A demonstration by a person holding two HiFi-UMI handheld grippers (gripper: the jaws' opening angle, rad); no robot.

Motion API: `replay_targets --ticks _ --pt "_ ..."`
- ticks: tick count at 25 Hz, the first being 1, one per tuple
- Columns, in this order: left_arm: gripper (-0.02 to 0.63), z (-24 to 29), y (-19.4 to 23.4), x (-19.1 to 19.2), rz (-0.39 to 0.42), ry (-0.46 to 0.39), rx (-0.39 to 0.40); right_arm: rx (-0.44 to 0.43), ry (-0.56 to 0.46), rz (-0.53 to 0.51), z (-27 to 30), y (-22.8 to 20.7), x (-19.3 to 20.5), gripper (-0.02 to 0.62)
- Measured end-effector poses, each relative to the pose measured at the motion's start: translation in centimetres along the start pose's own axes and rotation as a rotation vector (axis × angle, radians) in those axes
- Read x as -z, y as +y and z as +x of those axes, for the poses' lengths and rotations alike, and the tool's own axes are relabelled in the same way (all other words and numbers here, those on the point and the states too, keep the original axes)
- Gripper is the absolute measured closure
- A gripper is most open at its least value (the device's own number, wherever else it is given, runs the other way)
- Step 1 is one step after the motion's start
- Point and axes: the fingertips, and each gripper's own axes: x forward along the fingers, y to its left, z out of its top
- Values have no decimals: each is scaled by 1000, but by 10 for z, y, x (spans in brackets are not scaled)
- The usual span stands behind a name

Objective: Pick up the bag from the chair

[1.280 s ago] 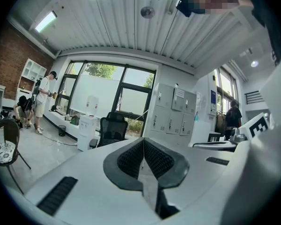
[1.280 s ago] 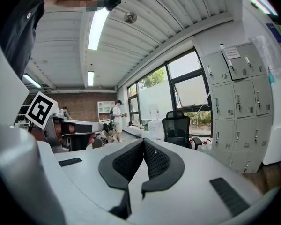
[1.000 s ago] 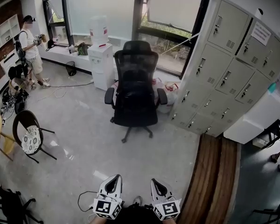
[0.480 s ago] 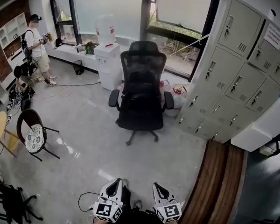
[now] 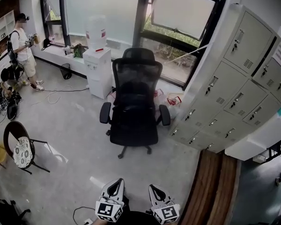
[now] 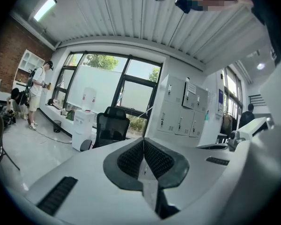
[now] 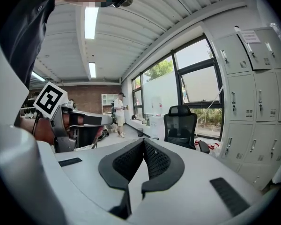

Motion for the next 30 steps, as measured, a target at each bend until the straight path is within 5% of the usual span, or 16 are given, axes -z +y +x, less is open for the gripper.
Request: replay_targets --ticks 14,30 --pt "603 131 82 -31 -9 54 8 44 13 17 139 -86 -43 595" --pt "603 326 120 -68 -2 65 -200 -162 4 -44 303 -253 -80 595"
